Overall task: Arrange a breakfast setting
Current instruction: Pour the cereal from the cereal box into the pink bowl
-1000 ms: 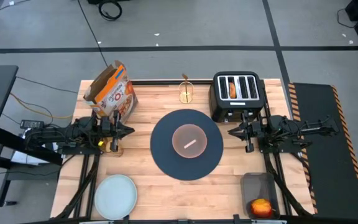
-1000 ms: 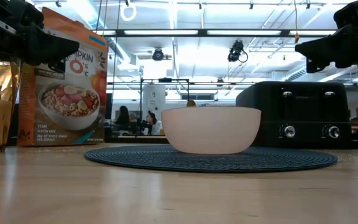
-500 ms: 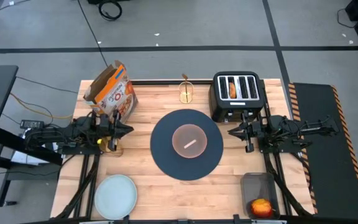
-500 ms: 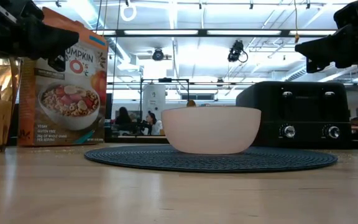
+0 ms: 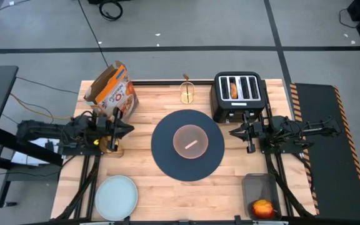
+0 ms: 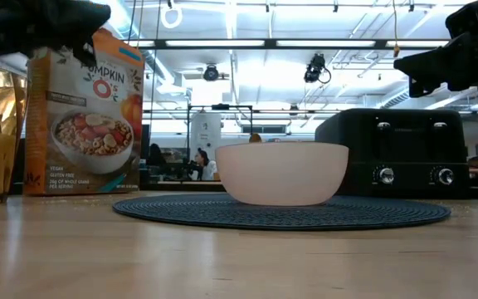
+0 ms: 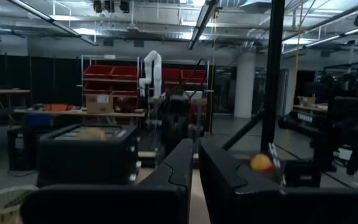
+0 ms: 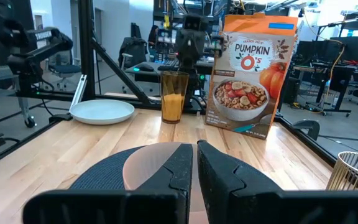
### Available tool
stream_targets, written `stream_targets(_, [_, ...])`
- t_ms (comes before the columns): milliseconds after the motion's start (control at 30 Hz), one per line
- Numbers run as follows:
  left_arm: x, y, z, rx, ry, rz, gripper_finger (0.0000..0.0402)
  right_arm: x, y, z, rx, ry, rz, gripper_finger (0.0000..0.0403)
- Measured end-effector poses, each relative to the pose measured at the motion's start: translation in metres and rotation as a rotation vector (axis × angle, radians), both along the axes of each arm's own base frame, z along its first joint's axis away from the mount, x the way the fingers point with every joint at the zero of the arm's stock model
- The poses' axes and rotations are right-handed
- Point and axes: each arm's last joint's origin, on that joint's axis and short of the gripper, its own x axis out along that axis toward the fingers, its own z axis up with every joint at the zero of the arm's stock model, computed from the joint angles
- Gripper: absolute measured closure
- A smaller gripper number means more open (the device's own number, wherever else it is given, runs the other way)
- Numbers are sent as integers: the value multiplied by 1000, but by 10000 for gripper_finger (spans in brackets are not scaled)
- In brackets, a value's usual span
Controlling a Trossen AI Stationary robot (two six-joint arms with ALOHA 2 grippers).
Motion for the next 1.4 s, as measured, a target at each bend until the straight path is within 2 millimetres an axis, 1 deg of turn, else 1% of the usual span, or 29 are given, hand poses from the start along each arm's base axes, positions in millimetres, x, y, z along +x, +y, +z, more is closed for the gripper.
stream_targets(100, [11,-4,22,13,23,-14,334,0,0,0,0,0,0,367])
stream_targets(167, [19,-7,40,18,19,-20,312,0,0,0,0,0,0,367])
stream_targets(267, [29,-11,72,16,-2,-38,278,0,0,0,0,0,0,367])
stream_targets(367, [36,-12,106,18,45,-37,242,0,0,0,0,0,0,367])
stream_targets(433, [39,-10,133,20,61,-20,216,0,0,0,0,0,0,367])
stream_targets(533, [40,-5,167,38,82,82,177,0,0,0,0,0,0,367])
stream_targets(600, [39,-1,185,55,115,213,153,0,0,0,0,0,0,367])
stream_targets(700, [34,8,207,17,213,426,127,0,0,0,0,0,0,367])
stream_targets(800, [28,15,219,-17,354,594,108,0,0,0,0,1,0,367])
stream_targets(867, [24,18,222,-61,439,680,98,0,0,0,0,0,0,367])
stream_targets(933, [22,20,222,-123,506,720,94,0,0,0,0,0,0,367])
stream_targets(1067, [21,24,208,-205,644,790,97,0,0,0,0,0,0,367])
stream_targets(1167, [19,30,194,-203,768,905,102,0,0,0,0,0,0,367])
stream_targets(1267, [17,35,189,-196,802,1003,103,0,0,0,0,0,0,367])
stream_targets(1400, [13,40,194,-259,771,1050,103,0,0,0,0,1,0,367])
